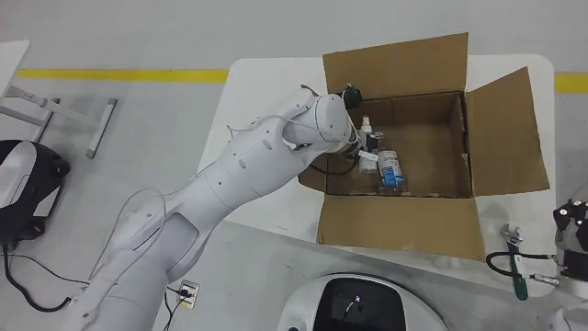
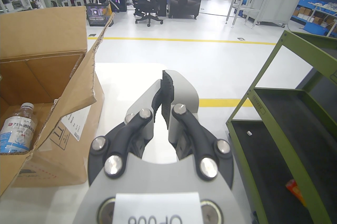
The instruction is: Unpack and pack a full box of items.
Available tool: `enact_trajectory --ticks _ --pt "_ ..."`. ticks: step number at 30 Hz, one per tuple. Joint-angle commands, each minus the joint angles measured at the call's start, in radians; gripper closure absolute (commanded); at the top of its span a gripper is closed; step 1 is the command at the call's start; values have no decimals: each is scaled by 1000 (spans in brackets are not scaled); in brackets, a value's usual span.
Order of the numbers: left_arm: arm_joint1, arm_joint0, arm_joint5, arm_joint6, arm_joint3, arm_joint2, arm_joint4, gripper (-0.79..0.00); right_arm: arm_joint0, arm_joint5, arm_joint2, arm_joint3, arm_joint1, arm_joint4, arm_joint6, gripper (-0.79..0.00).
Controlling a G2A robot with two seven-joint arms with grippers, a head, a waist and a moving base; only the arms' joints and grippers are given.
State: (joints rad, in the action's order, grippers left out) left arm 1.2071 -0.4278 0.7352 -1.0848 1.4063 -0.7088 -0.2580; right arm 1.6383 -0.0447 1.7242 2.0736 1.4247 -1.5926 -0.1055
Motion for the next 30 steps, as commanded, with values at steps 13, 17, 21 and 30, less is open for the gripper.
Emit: enact_trajectory --ticks 13,17,21,30 --pt "-11 2 -107 -29 90 -23 -32 -785 0 0 0 0 0 0 0 0" --pt "-27 -2 -194 -55 189 -34 -101 -785 8 -42 21 22 -7 -29 39 0" --pt "-47 -24 -275 -92 289 -59 -166 -785 28 -143 78 66 -19 -68 166 0" --pt "-96 -80 -450 -186 516 -92 -458 -785 72 -413 187 141 -45 -44 471 0"
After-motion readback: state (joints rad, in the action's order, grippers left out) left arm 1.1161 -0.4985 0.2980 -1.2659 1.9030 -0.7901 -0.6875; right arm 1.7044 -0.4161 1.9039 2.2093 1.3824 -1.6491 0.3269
